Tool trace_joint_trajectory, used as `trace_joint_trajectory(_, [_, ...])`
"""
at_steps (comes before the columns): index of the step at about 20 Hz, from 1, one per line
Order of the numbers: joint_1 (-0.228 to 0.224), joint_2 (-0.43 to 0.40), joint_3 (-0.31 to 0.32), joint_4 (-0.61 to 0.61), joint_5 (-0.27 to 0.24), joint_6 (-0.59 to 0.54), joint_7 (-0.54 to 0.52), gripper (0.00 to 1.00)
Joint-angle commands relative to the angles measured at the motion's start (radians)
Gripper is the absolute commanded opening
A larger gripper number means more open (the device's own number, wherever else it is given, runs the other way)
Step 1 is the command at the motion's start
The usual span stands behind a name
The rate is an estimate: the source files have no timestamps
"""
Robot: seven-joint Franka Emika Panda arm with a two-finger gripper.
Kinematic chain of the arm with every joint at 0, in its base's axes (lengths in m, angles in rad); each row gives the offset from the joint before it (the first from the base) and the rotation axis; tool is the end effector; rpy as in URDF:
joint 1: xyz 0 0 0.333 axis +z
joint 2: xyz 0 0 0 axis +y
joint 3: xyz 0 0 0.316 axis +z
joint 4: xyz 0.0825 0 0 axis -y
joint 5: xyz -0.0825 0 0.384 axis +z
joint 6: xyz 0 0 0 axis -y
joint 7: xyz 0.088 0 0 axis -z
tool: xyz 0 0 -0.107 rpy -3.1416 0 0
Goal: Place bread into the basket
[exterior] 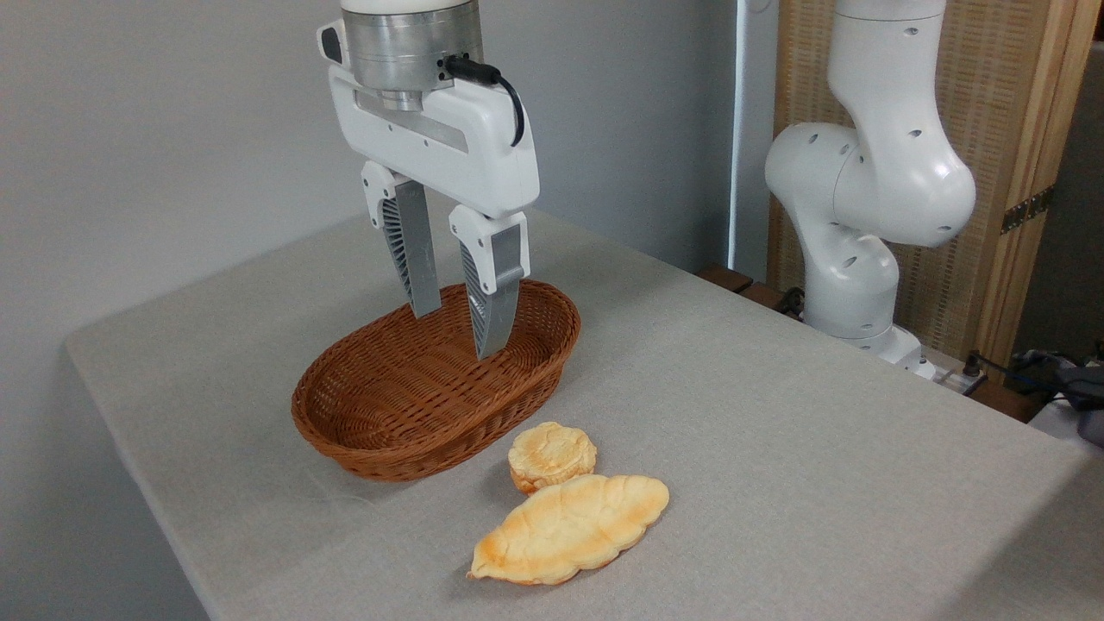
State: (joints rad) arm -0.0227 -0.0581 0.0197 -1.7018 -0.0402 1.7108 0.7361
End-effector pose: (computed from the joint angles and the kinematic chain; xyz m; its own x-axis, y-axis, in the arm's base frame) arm 0.5480 -0.0051 0.6068 0.7394 -0.6689 0.0773 -0.6700 -0.7422 -0.0144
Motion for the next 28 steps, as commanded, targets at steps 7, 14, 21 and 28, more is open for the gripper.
trace_joint_trajectory(7, [0.014, 0.027, 0.049, 0.010, -0.007, 0.006, 0.009, 1.00])
trace_joint_trajectory(14, [0.014, 0.026, 0.049, 0.005, -0.006, 0.004, 0.009, 1.00])
trace_joint_trajectory(21, [0.014, 0.026, 0.049, -0.007, 0.000, 0.013, 0.046, 1.00])
trace_joint_trajectory(28, [0.014, 0.024, 0.051, -0.030, 0.000, 0.055, 0.176, 1.00])
